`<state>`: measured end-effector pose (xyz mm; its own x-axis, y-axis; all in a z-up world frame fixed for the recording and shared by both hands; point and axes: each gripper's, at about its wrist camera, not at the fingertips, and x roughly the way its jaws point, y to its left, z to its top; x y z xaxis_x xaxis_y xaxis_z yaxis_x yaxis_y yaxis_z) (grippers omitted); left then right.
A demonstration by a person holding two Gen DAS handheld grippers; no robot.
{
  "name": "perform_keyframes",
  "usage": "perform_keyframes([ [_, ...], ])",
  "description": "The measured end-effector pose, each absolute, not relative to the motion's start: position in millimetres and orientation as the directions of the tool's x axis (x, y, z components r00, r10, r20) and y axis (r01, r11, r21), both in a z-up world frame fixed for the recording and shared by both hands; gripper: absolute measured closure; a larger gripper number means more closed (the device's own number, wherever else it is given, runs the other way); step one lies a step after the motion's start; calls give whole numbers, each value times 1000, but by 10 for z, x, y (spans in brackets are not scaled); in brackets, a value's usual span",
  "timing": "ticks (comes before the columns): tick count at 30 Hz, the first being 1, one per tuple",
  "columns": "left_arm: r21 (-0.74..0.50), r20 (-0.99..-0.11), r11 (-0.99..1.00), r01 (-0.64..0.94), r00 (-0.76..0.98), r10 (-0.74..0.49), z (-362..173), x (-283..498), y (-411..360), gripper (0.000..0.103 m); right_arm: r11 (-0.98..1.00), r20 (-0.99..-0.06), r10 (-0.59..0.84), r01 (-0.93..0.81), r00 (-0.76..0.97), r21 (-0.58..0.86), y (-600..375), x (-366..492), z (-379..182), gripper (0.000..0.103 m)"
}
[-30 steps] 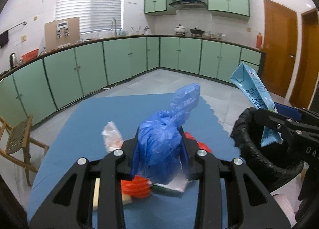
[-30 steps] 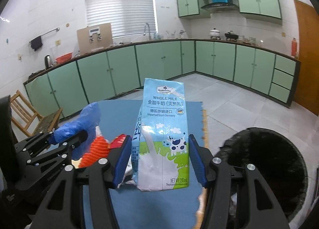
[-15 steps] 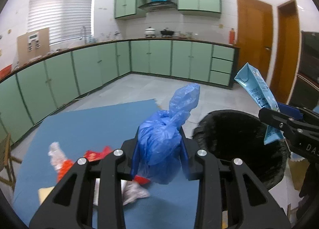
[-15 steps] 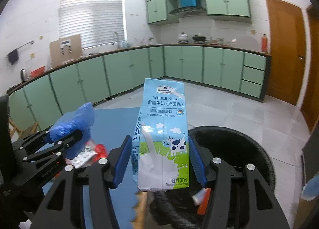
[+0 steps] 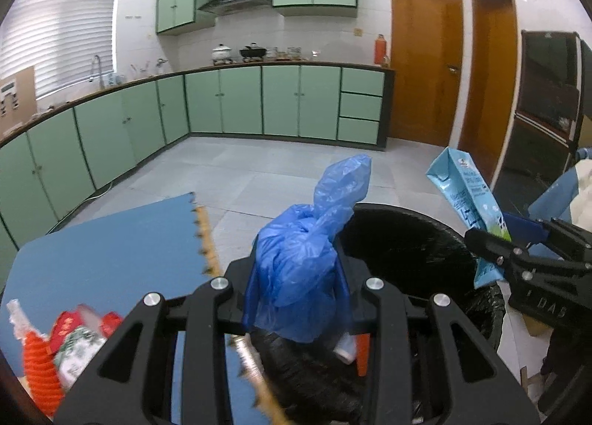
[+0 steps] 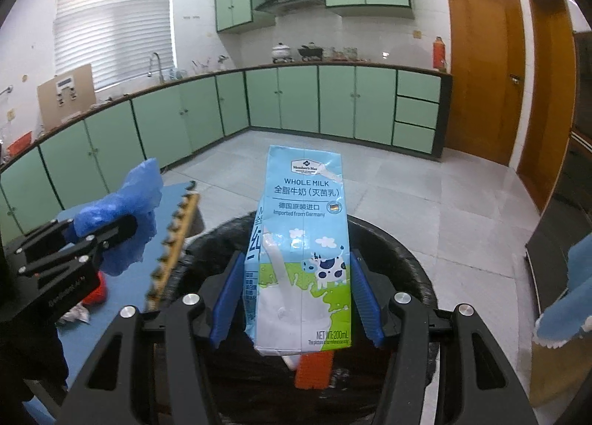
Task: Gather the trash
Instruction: 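Carry the milk carton and blue bag over the bin and release both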
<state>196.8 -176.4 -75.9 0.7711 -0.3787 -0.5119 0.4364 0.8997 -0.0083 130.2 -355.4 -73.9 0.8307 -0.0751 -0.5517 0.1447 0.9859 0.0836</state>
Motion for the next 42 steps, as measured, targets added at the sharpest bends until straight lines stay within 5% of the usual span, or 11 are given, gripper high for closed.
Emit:
perform_keyframes([
  [15, -19, -582, 863, 505, 696, -421, -1110, 2296, -2432, 66, 977, -611, -107, 198, 784, 82, -3985, 1435, -1125, 47],
  [17, -15, -583, 861, 509, 695, -421, -1123, 2289, -2453, 45, 976, -616, -108, 202, 780, 85, -4007, 1429, -1163, 46],
  [26, -54, -560, 863, 503, 700, -443, -947, 2237, -2277, 21, 965, -604, -171, 256, 779, 56, -4007, 1328, -1142, 6],
  [42, -39, -472, 949, 312, 832, -293, -438, 1715, -905, 17, 980, -526, -66, 154, 848, 126, -3136, 1106, -634, 6],
])
